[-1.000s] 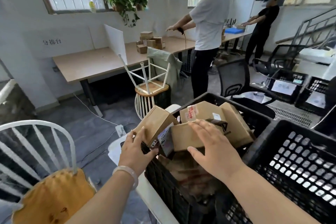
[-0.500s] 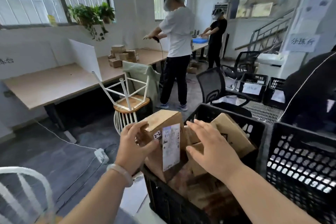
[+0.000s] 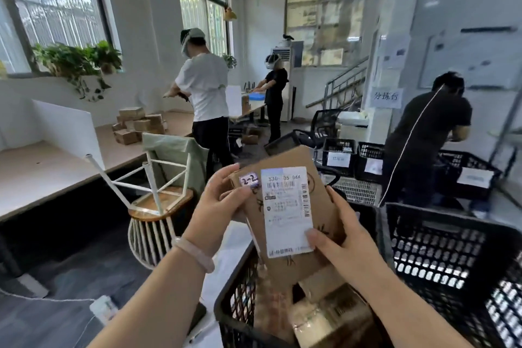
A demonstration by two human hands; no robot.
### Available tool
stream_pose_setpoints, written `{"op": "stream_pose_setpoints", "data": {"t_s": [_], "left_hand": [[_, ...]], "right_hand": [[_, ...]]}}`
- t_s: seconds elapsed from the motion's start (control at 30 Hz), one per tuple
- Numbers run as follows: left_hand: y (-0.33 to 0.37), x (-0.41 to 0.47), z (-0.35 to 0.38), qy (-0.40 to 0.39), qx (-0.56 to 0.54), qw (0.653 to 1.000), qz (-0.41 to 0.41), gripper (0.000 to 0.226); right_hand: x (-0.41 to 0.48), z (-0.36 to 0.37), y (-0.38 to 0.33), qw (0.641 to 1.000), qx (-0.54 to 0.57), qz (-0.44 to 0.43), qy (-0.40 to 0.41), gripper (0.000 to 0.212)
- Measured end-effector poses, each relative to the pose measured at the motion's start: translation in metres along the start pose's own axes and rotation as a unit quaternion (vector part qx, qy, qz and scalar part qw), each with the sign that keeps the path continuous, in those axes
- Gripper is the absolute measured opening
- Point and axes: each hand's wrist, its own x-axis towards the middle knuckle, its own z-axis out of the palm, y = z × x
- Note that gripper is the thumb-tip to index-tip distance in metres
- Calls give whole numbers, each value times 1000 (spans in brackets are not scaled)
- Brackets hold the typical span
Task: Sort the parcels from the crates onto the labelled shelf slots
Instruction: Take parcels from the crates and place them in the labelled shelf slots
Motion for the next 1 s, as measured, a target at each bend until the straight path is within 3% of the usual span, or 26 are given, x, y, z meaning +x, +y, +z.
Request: {"op": "stream_pose_setpoints", "data": {"t_s": [0.13,0.23,0.33,0.5,0.6,0.83,1.0], "left_hand": [[-11,6,54,-2,-8,1000,17,54],[-20,2,103,-87,-30,994,52,52],[-36,-12,144,-188,60,977,77,73],[-58,-64,220,-263,172,938,144,91],[-65,-94,270,-286,188,923,178,92],[-64,-186,404,-406,141,874,226,70],[-59,-274,502,-467,98,848,232,91]], "right_hand": [[-24,-24,1,995,42,25,88,66],[-41,-48,2,985,56,28,162,59],[-64,-78,3,965,77,33,247,55],[-118,-138,3,930,32,46,363,53],[-156,-177,3,914,-2,72,399,58],[-277,-286,-5,881,-79,108,454,68],[-378,-359,-21,835,-176,159,496,79]]}}
